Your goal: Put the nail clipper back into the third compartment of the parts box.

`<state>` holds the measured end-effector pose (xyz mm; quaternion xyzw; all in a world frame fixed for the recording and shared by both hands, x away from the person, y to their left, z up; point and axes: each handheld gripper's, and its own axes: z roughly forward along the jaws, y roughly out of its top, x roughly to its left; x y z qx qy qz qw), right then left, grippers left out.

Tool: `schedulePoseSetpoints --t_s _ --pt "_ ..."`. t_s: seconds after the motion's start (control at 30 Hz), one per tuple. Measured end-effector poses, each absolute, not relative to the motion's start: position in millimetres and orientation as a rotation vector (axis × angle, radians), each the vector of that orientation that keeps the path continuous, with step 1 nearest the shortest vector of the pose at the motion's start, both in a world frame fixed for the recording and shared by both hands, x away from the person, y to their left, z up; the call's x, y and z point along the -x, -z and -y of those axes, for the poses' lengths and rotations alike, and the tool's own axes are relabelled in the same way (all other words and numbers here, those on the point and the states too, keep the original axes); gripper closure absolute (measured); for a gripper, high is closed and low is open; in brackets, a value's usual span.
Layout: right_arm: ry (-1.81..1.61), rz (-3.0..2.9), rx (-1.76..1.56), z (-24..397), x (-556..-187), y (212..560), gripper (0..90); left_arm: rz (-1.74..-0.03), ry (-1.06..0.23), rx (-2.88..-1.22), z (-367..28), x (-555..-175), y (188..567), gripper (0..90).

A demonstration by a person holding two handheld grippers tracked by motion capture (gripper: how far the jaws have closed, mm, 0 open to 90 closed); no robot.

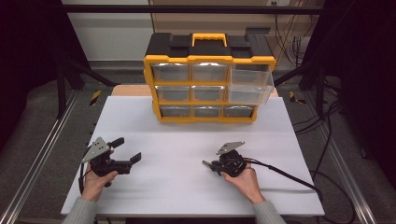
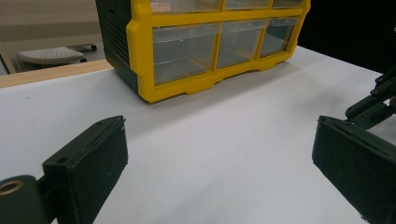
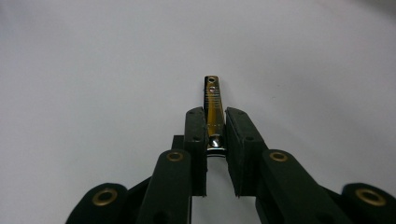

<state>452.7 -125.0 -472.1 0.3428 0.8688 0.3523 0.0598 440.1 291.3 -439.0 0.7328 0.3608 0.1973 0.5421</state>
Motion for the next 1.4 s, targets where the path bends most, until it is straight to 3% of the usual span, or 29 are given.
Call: schedulePoseSetpoints --t_s 1.4 --pt "-1.179 -2.493 -1.025 152.2 -446.7 427.8 79.5 -0.859 -0.468 -1.742 -291.1 -440.9 439.6 3.3"
